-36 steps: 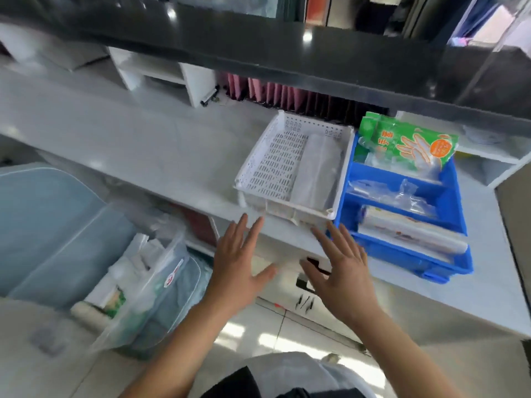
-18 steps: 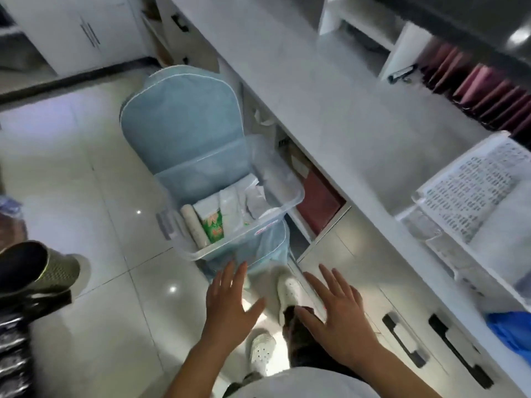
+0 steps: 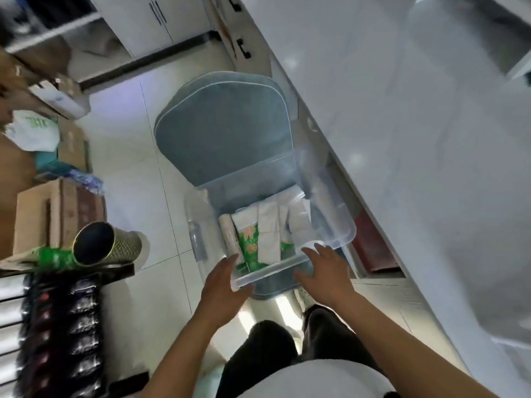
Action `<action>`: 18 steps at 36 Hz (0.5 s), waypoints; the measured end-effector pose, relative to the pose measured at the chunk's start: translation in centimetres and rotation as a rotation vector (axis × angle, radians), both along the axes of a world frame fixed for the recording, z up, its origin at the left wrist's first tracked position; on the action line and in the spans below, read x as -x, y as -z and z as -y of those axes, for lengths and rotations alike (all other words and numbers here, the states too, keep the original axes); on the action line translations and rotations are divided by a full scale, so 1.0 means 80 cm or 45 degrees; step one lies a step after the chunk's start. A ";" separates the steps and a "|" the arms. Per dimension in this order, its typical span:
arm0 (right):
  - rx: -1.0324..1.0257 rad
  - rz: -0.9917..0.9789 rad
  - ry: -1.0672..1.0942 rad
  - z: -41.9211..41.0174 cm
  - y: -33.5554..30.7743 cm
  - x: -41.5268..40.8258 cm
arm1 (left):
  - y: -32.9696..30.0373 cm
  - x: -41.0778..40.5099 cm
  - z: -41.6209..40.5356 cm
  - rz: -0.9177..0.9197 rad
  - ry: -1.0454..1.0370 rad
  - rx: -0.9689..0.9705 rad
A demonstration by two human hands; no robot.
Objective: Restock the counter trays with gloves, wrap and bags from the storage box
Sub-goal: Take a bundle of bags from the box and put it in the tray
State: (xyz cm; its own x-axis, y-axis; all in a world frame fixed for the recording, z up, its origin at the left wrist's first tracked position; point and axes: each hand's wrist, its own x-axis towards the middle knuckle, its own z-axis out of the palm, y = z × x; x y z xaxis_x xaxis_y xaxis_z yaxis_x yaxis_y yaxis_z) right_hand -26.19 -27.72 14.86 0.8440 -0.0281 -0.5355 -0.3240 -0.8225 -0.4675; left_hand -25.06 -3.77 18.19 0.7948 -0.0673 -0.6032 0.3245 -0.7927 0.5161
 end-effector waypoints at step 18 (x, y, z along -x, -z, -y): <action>0.355 0.100 -0.148 0.008 0.158 -0.019 | 0.305 -0.164 0.100 -0.282 -0.248 -0.201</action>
State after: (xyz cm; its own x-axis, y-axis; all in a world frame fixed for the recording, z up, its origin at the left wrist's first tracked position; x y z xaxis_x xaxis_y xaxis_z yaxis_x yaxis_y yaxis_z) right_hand -24.67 -28.33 2.22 0.8886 -0.0660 -0.4539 -0.1925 -0.9519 -0.2384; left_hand -11.94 -11.80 -6.20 0.6319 0.1809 -0.7537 0.5683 -0.7694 0.2918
